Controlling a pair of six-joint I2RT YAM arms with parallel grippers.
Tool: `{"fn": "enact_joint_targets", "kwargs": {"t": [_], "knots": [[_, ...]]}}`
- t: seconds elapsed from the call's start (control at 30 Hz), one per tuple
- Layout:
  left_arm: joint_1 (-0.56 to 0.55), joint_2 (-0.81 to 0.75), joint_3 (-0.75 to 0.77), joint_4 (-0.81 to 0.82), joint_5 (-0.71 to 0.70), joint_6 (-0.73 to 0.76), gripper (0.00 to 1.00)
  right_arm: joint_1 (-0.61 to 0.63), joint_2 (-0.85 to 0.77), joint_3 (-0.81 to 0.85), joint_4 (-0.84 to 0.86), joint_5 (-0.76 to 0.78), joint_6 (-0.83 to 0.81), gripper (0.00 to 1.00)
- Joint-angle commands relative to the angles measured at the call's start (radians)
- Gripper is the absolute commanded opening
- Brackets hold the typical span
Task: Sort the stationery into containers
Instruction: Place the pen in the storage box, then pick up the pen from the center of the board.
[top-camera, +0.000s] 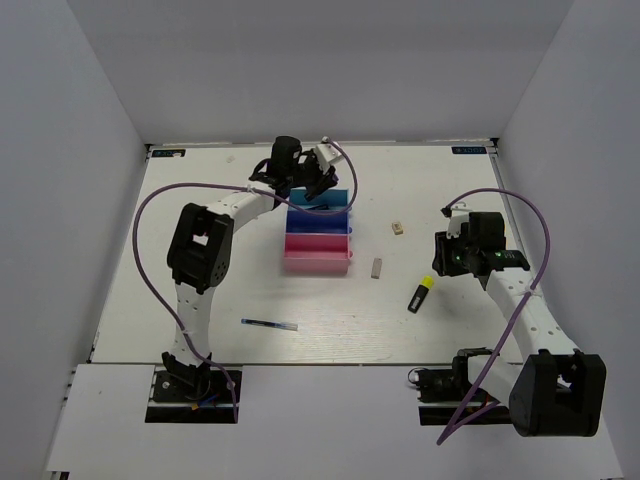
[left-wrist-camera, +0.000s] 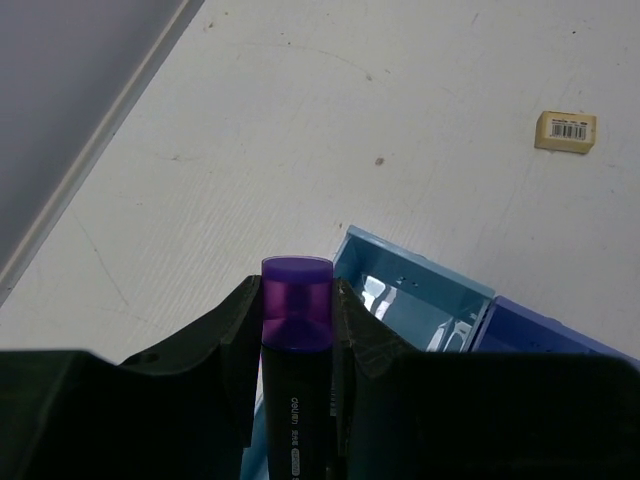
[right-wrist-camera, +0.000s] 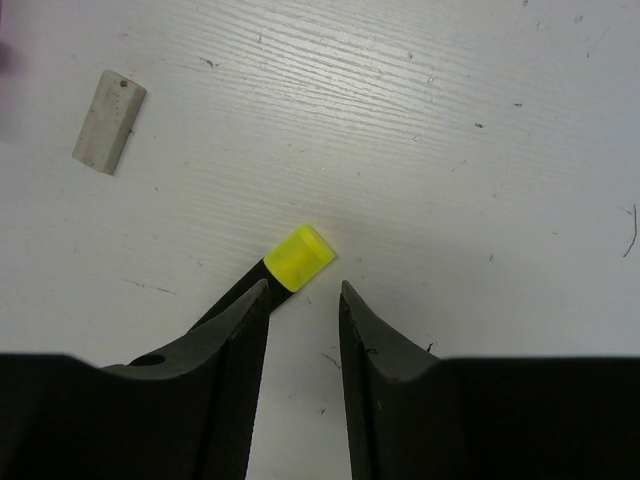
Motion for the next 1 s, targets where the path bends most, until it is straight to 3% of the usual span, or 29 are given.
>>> {"fn": "enact_joint_targets", "kwargs": {"t": [0.0, 0.03, 0.1, 0.17, 0.33, 0.53, 0.63, 0.67, 0.7, 0.73, 0.77, 0.8, 0.83, 0.87, 0.9, 0.93, 0.97], "knots": [[0.004, -0.014, -0.019, 0.045, -0.01, -0.011, 0.1, 0.0, 0.008, 0.034, 0.006, -0.013, -0.002, 0.38], [0.004, -0.019, -0.031, 0.051, -0.019, -0.014, 0.22, -0.002, 0.006, 0.035, 0.009, -0.016, -0.003, 0.42], [0.003, -0.029, -0.057, 0.059, -0.019, -0.023, 0.3, -0.006, 0.005, 0.037, 0.003, -0.023, -0.003, 0.51], [0.0, -0.045, -0.074, 0.069, -0.036, -0.032, 0.46, -0.002, 0.006, 0.037, 0.0, -0.026, -0.015, 0.61], [-0.006, -0.103, -0.086, 0.046, -0.048, -0.06, 0.61, -0.002, -0.003, 0.035, -0.006, -0.078, -0.046, 0.7], [-0.011, -0.216, -0.117, 0.056, -0.101, -0.112, 0.69, 0.0, -0.041, 0.021, -0.014, -0.157, -0.115, 0.7], [-0.042, -0.362, -0.128, 0.017, -0.225, -0.196, 0.28, 0.003, -0.072, -0.006, -0.046, -0.331, -0.334, 0.54], [-0.052, -0.387, -0.125, -0.036, -0.253, -0.285, 0.03, 0.001, -0.081, -0.022, -0.07, -0.442, -0.415, 0.43], [-0.065, -0.414, -0.103, -0.155, -0.34, -0.32, 0.0, -0.002, -0.086, -0.031, -0.096, -0.492, -0.782, 0.36], [-0.071, -0.484, -0.094, -0.271, -0.377, -0.359, 0.0, -0.002, -0.101, -0.069, -0.233, -0.591, -0.943, 0.36], [-0.078, -0.508, -0.067, -0.411, -0.434, -0.502, 0.0, 0.0, -0.103, -0.1, -0.311, -0.618, -1.37, 0.43], [-0.08, -0.528, -0.065, -0.534, -0.465, -0.54, 0.06, 0.0, -0.1, -0.1, -0.311, -0.587, -1.478, 0.49], [-0.08, -0.596, -0.072, -0.588, -0.514, -0.618, 0.22, 0.001, -0.025, -0.074, -0.436, -0.56, -1.638, 0.54], [-0.066, -0.624, -0.145, -0.633, -0.537, -0.676, 0.56, -0.002, 0.009, -0.048, -0.486, -0.54, -1.713, 0.61], [-0.062, -0.687, -0.184, -0.733, -0.577, -0.733, 0.68, -0.005, 0.046, 0.046, -0.62, -0.522, -1.806, 0.64], [-0.049, -0.757, -0.277, -0.754, -0.591, -0.752, 0.74, -0.002, 0.165, 0.081, -0.677, -0.508, -1.917, 0.68], [-0.005, -0.795, -0.389, -0.771, -0.577, -0.781, 0.85, -0.003, 0.199, 0.111, -0.781, -0.491, -1.986, 0.8]]}}
